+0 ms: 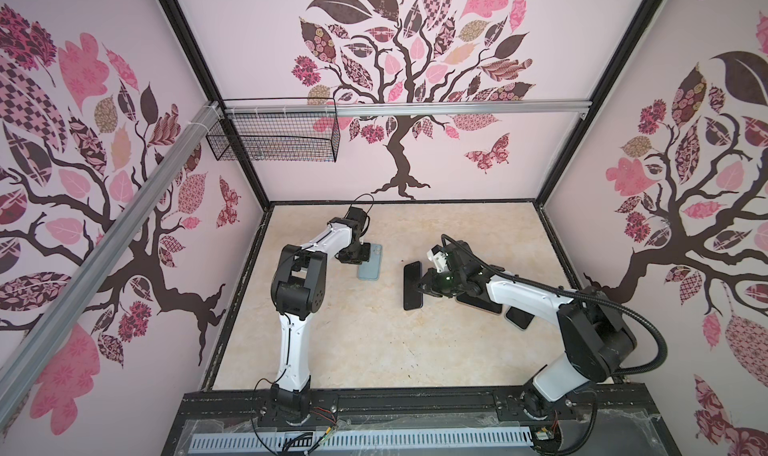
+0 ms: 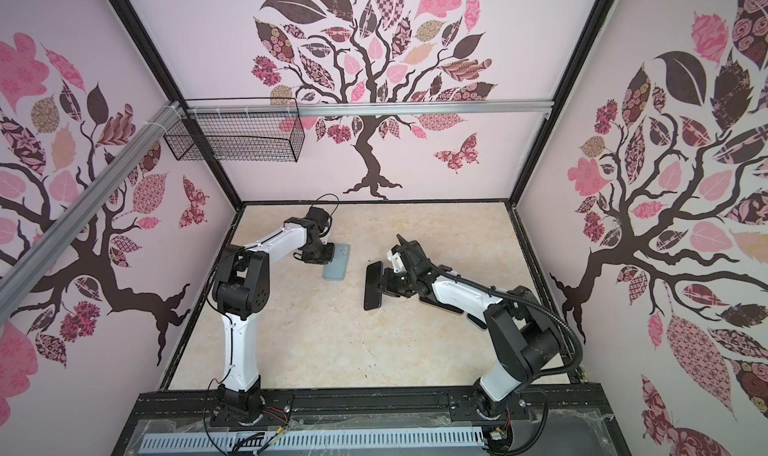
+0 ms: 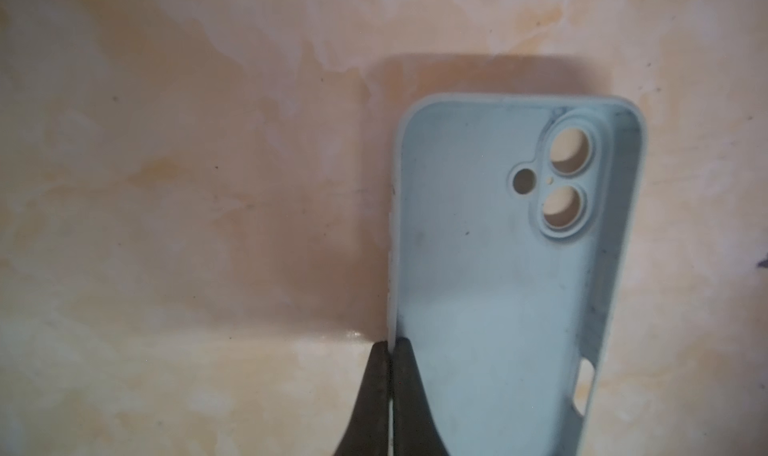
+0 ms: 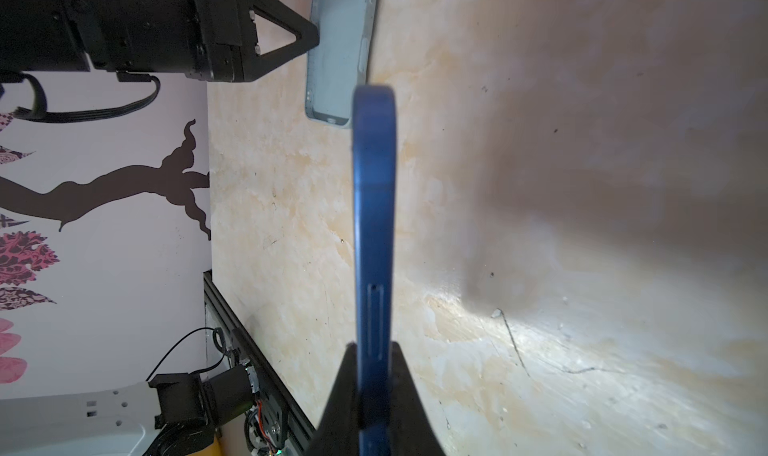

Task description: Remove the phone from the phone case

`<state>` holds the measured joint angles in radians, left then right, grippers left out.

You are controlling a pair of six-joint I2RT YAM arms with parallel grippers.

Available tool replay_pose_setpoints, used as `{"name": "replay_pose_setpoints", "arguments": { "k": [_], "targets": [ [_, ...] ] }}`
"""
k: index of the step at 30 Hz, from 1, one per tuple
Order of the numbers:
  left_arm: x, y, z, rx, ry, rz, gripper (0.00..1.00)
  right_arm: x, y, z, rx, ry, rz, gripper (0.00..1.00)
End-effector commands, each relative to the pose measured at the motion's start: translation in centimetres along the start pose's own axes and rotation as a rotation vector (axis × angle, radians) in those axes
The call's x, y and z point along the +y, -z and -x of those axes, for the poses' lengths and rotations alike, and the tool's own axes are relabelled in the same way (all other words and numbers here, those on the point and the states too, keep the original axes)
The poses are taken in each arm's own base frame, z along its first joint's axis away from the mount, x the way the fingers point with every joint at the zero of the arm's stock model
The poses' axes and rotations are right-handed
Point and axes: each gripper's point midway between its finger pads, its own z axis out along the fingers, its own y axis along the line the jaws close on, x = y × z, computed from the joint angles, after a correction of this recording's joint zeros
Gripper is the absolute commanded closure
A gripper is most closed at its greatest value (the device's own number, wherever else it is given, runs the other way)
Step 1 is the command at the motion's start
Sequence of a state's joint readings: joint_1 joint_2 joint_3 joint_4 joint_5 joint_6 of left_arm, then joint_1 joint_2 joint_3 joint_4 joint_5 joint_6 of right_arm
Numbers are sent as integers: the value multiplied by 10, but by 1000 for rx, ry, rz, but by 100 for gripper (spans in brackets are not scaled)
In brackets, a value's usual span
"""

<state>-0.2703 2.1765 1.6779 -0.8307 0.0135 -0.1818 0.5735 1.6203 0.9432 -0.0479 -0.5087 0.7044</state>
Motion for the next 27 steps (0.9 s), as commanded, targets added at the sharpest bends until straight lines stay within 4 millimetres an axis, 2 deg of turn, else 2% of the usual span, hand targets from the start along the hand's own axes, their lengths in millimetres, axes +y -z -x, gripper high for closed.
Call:
{"name": "replay_pose_setpoints", "arguments": {
  "k": [1,5,9,14,19,27],
  "targets": [
    [3,4,9,-9,56,-38,100,24,-11,7,22,-12,96,100],
    [3,4,7,7,45,-50,100,34,-29,5,39,-24,118,100],
    [12,2,-7,56,28,-11,100,38,-49,5,54,-43,131,100],
    [17,8,-32,101,26,10,100,37,-62,16,46,-39,121,100],
    [35,24,-58,108,47,68,100,36,-76,23,49,-48,128,100],
    [35,30,-101,139,72,41,100,32,-90,26,59,-54,126,100]
  ]
}}
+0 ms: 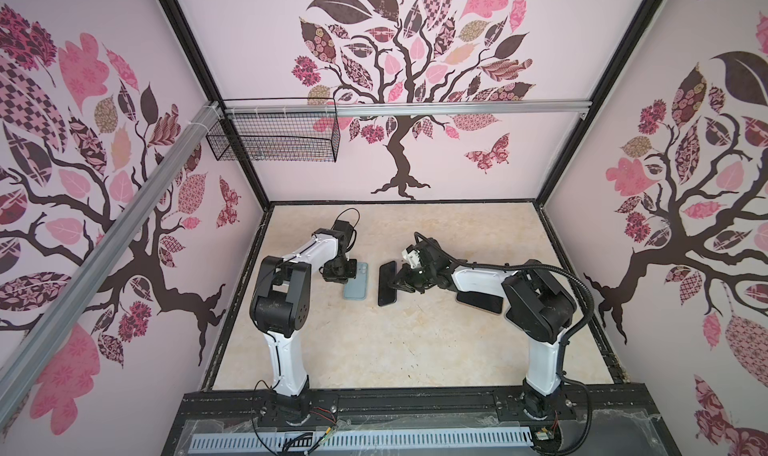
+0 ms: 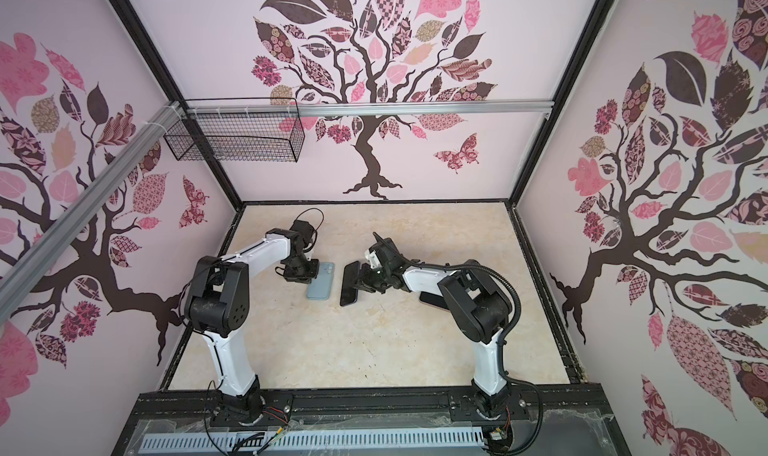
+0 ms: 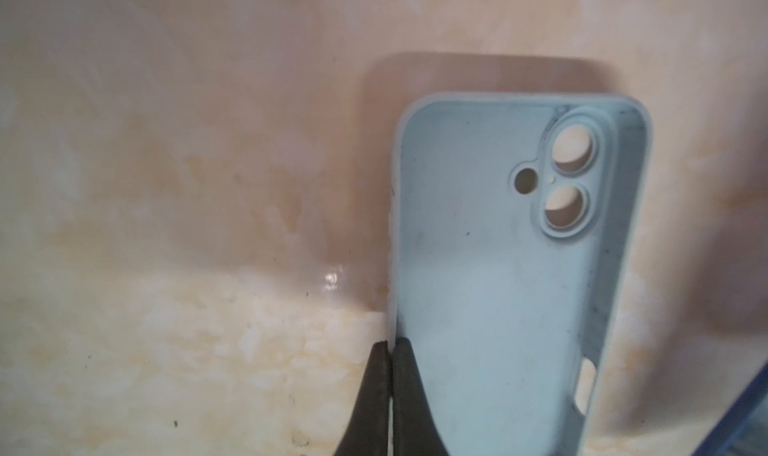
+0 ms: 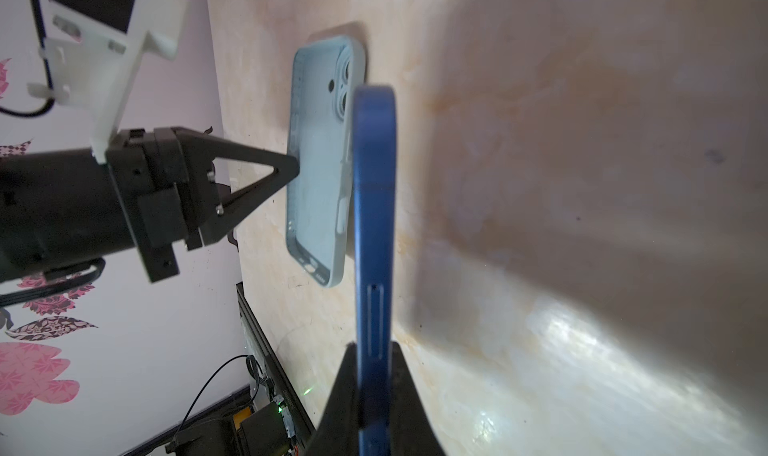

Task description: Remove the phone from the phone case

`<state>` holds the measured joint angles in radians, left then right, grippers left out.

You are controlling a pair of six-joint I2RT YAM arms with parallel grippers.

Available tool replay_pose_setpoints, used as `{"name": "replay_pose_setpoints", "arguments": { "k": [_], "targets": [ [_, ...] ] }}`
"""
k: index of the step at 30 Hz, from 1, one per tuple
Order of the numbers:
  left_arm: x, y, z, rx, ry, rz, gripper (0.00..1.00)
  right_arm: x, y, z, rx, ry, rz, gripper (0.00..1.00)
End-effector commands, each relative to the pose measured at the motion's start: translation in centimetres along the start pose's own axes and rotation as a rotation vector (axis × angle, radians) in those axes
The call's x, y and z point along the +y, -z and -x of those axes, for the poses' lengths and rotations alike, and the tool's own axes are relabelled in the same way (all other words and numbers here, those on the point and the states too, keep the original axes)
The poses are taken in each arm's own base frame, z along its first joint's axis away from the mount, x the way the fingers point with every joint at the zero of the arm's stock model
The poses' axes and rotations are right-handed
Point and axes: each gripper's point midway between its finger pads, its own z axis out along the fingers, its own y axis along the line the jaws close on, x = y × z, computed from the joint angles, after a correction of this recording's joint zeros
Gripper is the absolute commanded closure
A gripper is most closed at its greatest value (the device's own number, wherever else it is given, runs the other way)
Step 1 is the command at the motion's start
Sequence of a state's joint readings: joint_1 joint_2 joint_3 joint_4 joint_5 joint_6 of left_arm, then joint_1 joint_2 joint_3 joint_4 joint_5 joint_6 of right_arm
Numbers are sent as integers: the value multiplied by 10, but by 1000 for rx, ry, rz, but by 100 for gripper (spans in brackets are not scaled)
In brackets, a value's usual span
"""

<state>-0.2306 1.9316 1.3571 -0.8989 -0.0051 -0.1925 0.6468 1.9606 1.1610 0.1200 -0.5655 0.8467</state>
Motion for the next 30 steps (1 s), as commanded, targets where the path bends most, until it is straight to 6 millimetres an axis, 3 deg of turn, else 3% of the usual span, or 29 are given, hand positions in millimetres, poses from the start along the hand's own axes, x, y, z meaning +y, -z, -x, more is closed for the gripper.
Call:
{"name": "replay_pose_setpoints", "arguments": {
  "k": [1,11,19,30],
  "targets": [
    [1,-1,-16,5,28,-21,100,13,-6,10,-9,22,46,100],
    [0,2,-43,2,41,-50,100,12,-21,-14,27,-6,70,100],
    [-3,-3,-46,11,34,-51,100,14,-28,-25,56,-30,86,100],
    [-7,-7,-53,26,3,-27,100,2,-33,-35,74,-56,53,100]
  ]
}}
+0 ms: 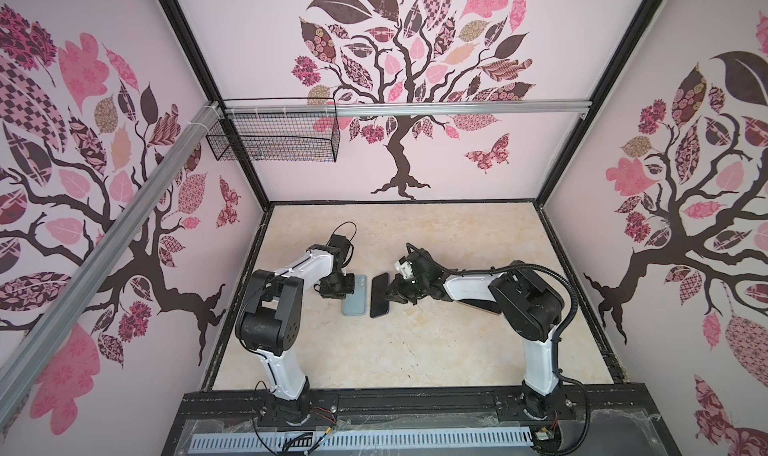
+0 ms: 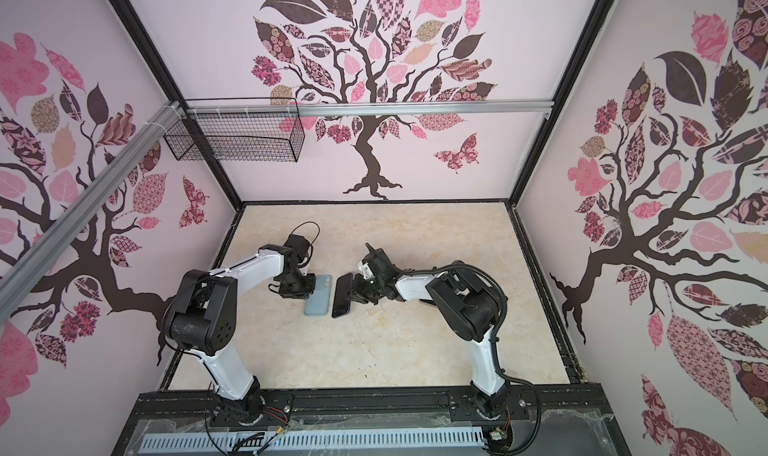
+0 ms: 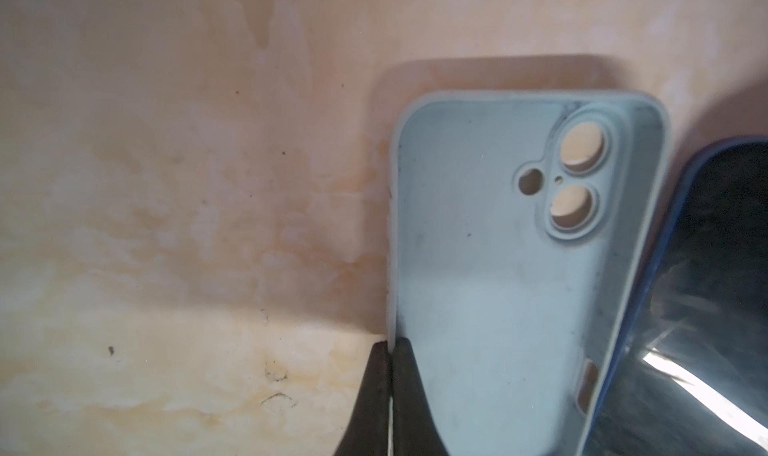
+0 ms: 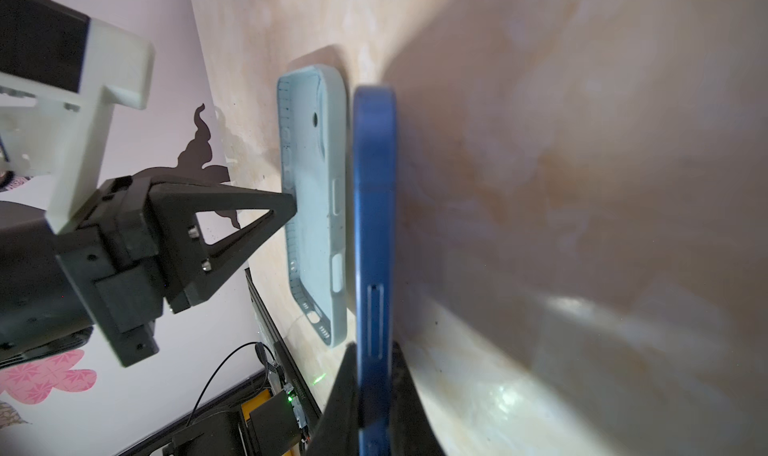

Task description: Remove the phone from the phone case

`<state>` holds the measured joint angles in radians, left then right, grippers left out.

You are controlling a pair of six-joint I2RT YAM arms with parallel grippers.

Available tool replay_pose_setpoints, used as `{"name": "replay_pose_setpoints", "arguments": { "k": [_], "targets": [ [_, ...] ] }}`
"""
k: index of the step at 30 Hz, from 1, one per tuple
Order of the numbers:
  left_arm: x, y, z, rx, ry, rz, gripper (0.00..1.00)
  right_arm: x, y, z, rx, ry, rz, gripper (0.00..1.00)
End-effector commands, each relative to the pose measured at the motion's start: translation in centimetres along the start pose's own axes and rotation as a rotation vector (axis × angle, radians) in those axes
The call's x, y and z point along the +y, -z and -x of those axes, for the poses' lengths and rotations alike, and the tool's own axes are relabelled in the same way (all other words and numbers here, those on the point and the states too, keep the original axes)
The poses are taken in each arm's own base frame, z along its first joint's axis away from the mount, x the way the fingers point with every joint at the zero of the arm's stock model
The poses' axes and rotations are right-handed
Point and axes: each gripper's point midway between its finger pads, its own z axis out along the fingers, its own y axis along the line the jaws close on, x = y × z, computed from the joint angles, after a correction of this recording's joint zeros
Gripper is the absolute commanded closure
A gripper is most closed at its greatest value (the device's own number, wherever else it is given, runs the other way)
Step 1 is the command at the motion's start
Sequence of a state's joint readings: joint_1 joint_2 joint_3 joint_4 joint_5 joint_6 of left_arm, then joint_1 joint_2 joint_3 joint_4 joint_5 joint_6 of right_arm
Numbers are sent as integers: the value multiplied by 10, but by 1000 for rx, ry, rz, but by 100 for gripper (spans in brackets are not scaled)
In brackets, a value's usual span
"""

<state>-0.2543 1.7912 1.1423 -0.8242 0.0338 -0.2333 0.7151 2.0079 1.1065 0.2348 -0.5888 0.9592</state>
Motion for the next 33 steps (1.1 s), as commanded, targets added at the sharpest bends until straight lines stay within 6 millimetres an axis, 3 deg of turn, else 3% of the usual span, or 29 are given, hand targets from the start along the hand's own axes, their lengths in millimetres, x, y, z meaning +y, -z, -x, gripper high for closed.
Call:
{"name": "replay_pose_setpoints", "arguments": {
  "k": [1,12,18,28,33],
  "targets": [
    [-1,-4,-8,16,-17,15,100,4,-7,0,9,10,24,100],
    [2,-9,-13,37,-20,43,100,4,-14,-3,37,-6,50,99],
    [13,-7,-11,27,-4,94,100,7,-19,-6,53,-5,64,96],
    [16,-9,-9,28,10,96,100,3,-20,-7,50,-16,53,74],
    [15,-11,-10,34,7,93,100,1,-18,-6,39,-13,38,69]
  ]
}}
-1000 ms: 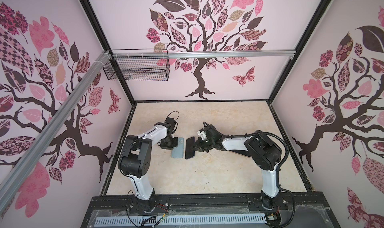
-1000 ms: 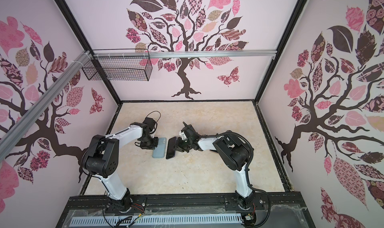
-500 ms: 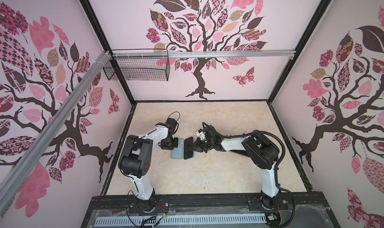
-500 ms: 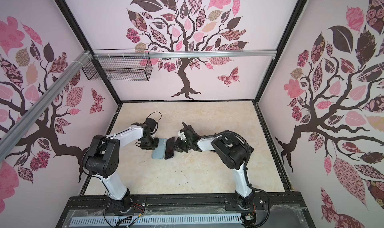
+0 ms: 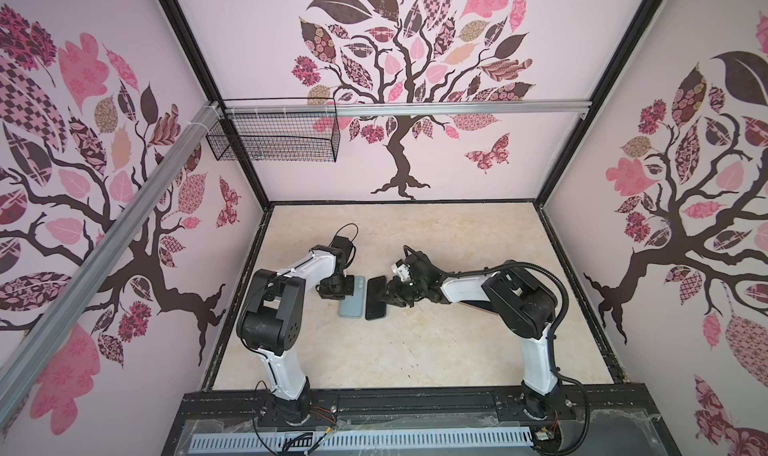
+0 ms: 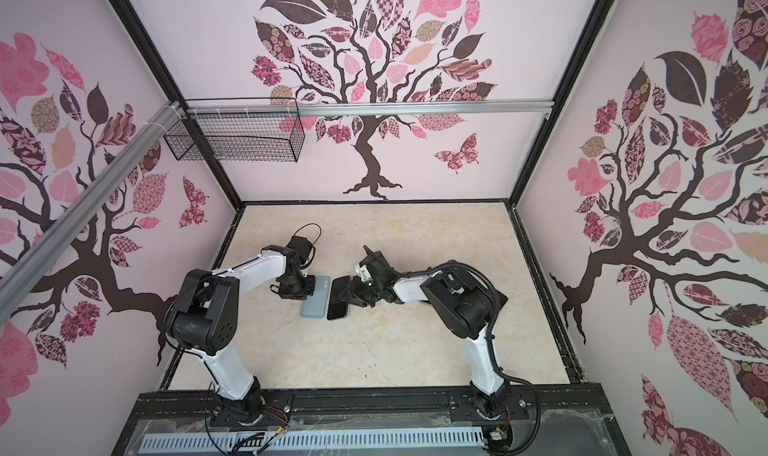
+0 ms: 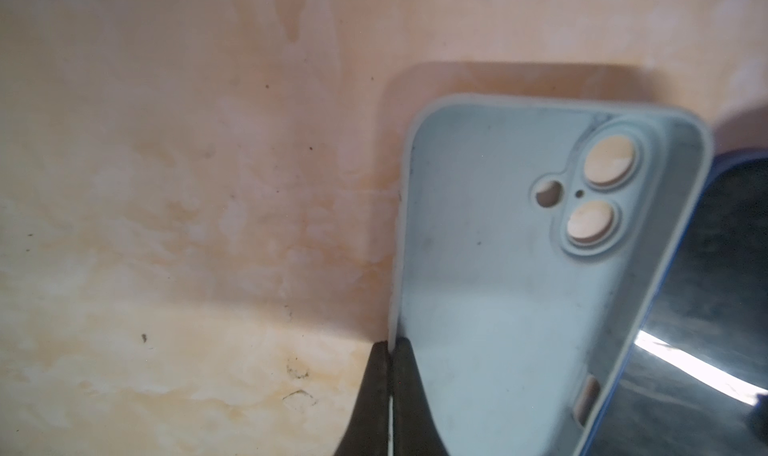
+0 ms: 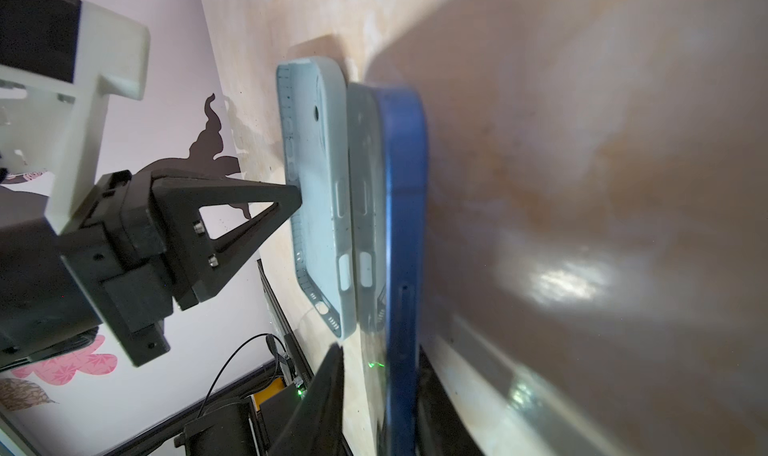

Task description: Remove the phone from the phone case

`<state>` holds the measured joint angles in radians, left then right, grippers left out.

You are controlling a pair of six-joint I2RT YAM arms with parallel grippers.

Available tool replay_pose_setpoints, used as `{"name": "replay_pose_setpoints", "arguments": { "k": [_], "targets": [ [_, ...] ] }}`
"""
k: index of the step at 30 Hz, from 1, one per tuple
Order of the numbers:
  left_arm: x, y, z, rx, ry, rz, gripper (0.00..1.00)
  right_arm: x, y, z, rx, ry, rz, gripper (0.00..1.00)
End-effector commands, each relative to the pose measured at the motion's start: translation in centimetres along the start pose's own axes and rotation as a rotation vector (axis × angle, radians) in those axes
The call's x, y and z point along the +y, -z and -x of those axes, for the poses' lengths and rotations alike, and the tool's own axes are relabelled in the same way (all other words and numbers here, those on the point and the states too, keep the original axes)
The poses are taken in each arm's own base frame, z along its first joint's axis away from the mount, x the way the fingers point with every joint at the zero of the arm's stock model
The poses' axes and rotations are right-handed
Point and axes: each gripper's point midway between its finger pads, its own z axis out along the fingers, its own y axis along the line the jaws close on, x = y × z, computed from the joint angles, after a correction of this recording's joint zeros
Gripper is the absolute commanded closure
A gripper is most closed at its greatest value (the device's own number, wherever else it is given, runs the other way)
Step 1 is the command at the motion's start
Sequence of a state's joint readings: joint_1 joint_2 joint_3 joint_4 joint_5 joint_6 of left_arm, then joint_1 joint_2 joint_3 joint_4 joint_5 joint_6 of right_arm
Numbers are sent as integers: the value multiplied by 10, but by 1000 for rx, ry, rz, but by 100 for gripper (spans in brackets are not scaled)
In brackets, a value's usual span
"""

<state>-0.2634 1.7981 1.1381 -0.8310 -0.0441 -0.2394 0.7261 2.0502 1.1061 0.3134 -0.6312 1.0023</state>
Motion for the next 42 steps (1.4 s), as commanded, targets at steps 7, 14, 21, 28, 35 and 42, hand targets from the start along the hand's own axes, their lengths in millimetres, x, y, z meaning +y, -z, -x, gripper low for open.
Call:
{"name": "replay_pose_setpoints", "arguments": {
  "k": [7,14,21,28,35,42],
  "targets": [
    [-2,-10,-10,42,1,5,100,-7,-4,0,-1,12,-42,61],
    [-5,-12,-13,51,-3,11,100,-12,-4,0,-5,16,-63,58],
    [-4,-11,-11,45,-7,20,100,-26,5,6,-42,35,-149,54],
    [7,-4,-5,27,18,30,100,-50,24,13,-100,25,-280,49],
    [20,14,25,-33,37,60,100,-49,58,18,-165,82,-366,39],
    [9,54,87,-166,56,33,100,-38,109,9,-247,221,-445,25]
  ]
}}
